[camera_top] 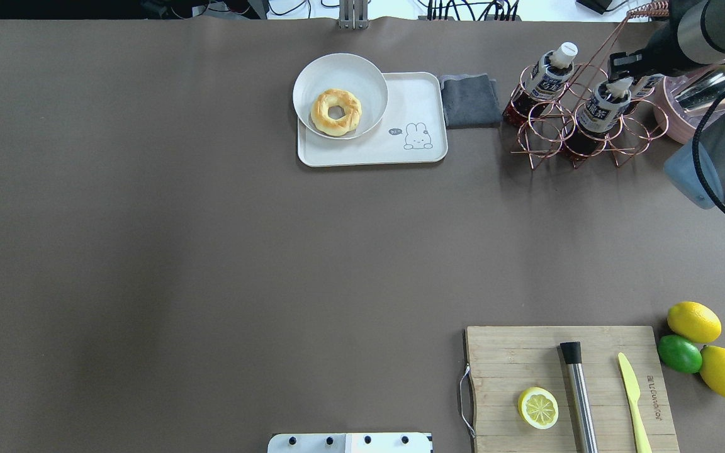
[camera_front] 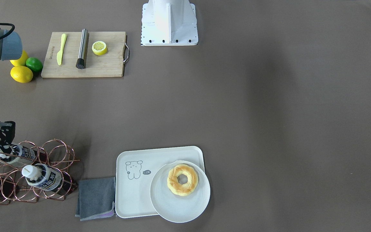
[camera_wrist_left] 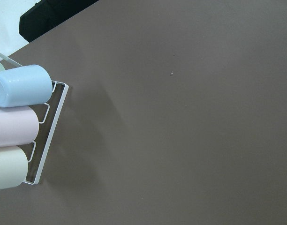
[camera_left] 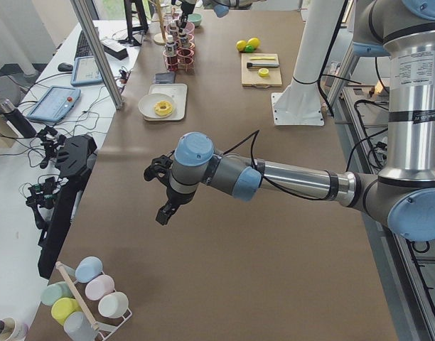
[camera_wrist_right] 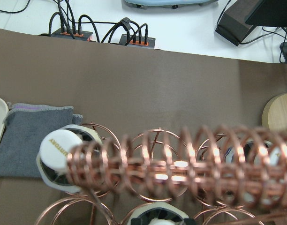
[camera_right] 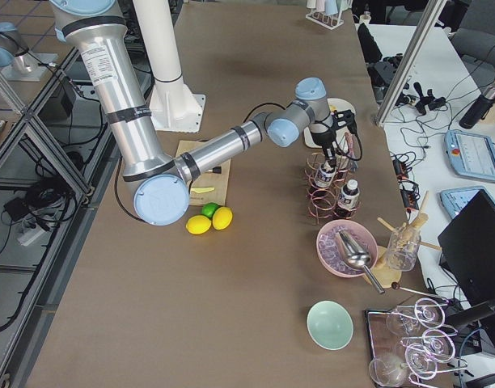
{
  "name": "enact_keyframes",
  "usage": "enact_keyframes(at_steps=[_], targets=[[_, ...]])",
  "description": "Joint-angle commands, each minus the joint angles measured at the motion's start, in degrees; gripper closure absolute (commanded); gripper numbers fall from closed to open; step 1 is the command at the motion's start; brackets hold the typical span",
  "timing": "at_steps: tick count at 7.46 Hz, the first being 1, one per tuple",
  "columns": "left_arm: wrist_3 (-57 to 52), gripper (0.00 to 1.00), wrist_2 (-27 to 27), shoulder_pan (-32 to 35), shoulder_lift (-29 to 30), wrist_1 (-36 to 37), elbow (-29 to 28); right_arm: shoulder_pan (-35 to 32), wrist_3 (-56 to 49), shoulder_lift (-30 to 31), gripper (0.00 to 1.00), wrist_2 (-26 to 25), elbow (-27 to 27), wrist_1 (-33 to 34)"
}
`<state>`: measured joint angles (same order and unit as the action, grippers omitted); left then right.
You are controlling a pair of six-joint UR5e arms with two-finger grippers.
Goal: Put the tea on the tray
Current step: 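Reach the right gripper into the copper rack and grasp an oolong tea bottle, then lift the tea bottle up out of the rack with the right gripper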
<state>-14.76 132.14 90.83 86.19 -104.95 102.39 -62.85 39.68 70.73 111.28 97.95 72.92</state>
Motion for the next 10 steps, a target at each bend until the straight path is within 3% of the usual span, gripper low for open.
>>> enact_keyframes(at_steps=[1,6,8,10], targets=[[0.09,0.02,0.74,-0.03,0.03,-0.08,-0.09,-1.3,-0.92,-0.77,1.0,0.69,0.39,0.12],[0.09,0.02,0.75,-0.03,0.03,-0.08,0.17,-8.42,-1.1,-1.12,1.0,7.18,4.52,1.35],[0.09,0.02,0.83,-0.03,0.03,-0.08,0.26,-12.29,-1.1,-9.52,1.0,12.54,8.63,18.31],[0.09,0.02,0.84,-0.12,0.2,0.01,0.26,-11.25,-0.58,-13.68,1.0,12.56,14.43,29.35]])
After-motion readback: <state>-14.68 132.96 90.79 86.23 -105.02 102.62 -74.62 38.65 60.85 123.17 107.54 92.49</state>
